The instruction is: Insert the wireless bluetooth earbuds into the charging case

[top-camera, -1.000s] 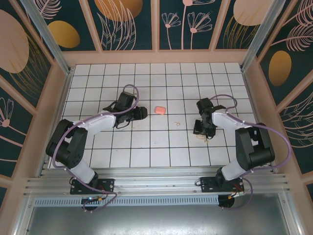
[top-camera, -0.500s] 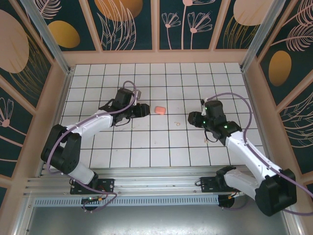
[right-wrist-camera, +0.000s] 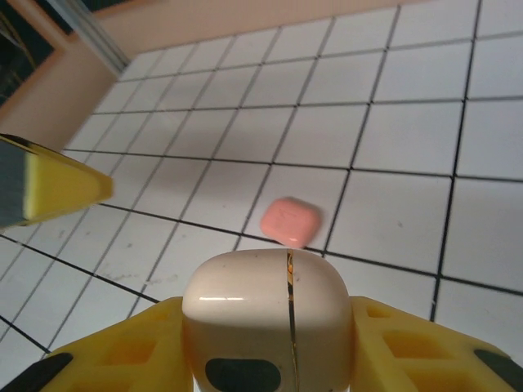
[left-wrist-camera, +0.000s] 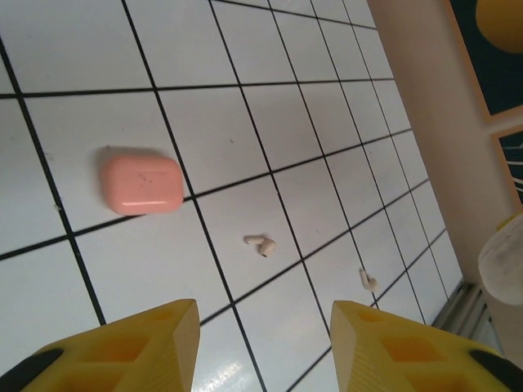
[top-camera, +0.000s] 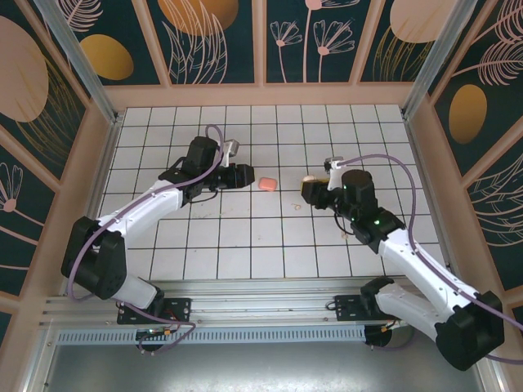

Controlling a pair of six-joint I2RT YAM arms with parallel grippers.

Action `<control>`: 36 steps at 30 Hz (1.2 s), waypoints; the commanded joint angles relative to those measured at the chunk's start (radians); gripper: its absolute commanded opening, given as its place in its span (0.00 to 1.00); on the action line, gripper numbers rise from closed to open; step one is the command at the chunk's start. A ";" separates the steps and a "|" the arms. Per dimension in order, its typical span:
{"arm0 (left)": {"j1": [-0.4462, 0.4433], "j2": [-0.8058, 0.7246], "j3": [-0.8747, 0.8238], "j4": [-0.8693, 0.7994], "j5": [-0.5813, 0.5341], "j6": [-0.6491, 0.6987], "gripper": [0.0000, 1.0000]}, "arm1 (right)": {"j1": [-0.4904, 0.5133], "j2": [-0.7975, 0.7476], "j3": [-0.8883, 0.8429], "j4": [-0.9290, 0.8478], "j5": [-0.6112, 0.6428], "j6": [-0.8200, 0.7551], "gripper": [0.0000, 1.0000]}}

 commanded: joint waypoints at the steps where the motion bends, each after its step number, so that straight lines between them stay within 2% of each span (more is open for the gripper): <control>1: 0.005 -0.029 0.029 -0.036 0.068 0.003 0.46 | 0.017 -0.054 -0.042 0.149 0.023 -0.064 0.36; 8: 0.006 -0.065 0.022 -0.042 0.096 0.008 0.47 | 0.017 -0.024 0.000 0.178 -0.023 -0.123 0.36; 12: 0.007 -0.052 0.000 0.018 0.168 -0.031 0.47 | 0.017 0.005 -0.010 0.249 -0.066 -0.131 0.36; 18: 0.006 -0.045 0.009 0.046 0.183 -0.071 0.45 | 0.073 0.068 0.033 0.265 -0.110 -0.185 0.35; 26: 0.006 -0.066 0.019 0.025 0.183 -0.082 0.44 | 0.140 0.133 0.057 0.266 -0.097 -0.281 0.35; 32: 0.008 -0.072 0.059 -0.011 0.200 -0.061 0.42 | 0.168 0.116 0.029 0.325 -0.085 -0.356 0.35; 36: 0.006 -0.082 0.064 -0.004 0.240 -0.057 0.42 | 0.194 0.117 0.041 0.305 -0.078 -0.397 0.35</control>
